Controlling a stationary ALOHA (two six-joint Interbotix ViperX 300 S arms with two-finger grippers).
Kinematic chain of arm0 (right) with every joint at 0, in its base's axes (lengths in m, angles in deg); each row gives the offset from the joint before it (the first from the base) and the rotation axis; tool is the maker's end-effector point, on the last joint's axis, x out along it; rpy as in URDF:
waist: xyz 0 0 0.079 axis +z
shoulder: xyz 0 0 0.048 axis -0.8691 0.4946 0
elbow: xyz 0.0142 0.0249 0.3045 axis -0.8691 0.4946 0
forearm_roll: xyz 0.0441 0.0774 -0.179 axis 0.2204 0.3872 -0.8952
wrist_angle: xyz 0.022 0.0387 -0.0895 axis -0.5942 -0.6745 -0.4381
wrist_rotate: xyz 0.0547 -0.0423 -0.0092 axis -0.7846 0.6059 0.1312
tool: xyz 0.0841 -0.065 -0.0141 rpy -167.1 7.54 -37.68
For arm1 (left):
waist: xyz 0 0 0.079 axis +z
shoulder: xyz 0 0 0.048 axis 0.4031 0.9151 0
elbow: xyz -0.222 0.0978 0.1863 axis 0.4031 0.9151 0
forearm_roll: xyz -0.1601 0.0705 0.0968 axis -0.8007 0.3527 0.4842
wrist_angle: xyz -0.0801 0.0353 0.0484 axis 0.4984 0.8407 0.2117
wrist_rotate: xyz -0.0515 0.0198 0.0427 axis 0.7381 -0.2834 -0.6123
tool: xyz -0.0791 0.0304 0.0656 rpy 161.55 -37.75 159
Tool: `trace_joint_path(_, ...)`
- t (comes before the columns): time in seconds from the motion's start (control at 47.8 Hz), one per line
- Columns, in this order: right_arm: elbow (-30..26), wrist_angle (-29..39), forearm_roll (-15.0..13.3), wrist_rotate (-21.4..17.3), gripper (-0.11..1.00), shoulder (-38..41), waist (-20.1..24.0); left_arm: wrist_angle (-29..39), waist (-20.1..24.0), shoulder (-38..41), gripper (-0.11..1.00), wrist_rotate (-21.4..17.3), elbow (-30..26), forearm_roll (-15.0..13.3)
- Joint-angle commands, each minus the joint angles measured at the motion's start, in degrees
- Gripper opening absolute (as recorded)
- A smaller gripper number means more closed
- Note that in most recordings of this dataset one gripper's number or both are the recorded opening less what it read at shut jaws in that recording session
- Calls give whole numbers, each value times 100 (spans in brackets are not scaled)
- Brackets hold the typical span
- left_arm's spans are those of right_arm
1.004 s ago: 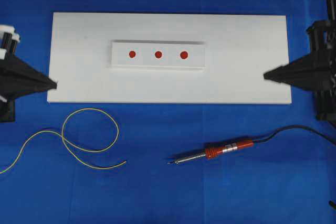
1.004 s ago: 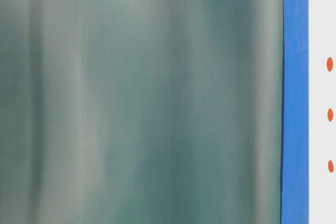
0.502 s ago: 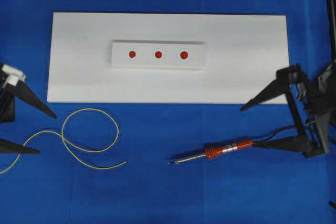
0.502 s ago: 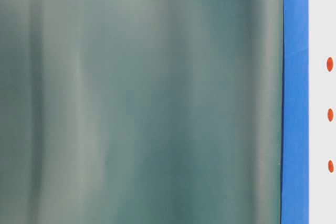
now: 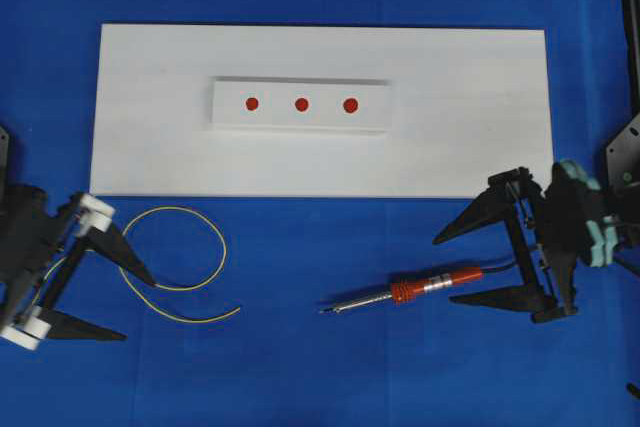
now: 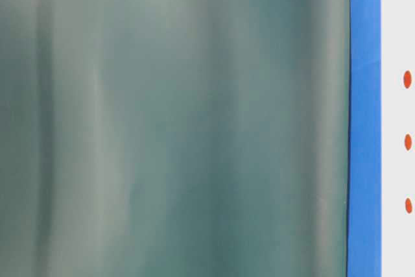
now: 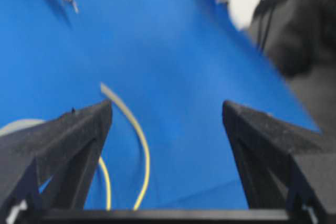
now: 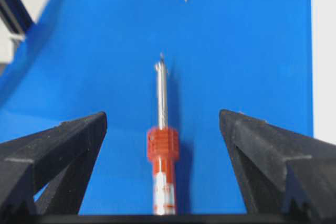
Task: Touch the tip of the soldering iron to the tip of the solder at the mark.
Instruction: 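Lower the left gripper to the yellow wire and the right to the iron, then close the left gripper on the yellow wire, right on the red iron handle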
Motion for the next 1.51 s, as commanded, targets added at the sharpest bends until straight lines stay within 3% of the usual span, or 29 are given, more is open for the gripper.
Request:
trace_joint_path(0.0,-44,-299,211,9,90,396,132,-264,-44,501,80,9,-220,-18)
trace_joint_path(0.397,-79,-1301,1125,9,90,1696,694,-580,-88,2145,78,18,-668,-97)
trace_joint_path(0.669,-185,-1336,1169,44,90,1907,747,-589,-97,2522,74,18,-765,-105)
trace_joint_path(0.9,-255,-1345,1178,62,85,2101,747,-519,-105,2575,57,0,-729,-105)
trace_joint_path(1.025,-352,-1345,1178,97,80,2364,747,-316,-105,2575,38,0,-738,-105)
trace_joint_path(1.192,-483,-1345,1160,167,61,2610,747,-35,-105,2575,8,0,-791,-105)
trace_joint_path(1.234,-492,-1336,1151,211,51,2619,747,-35,-105,2575,3,0,-800,-105)
trace_joint_path(1.402,-483,-1336,1099,272,13,2619,747,-26,-97,2575,3,-9,-853,-105)
trace_joint_path(1.485,-492,-1336,1072,281,6,2610,747,-18,-97,2558,3,-9,-879,-105)
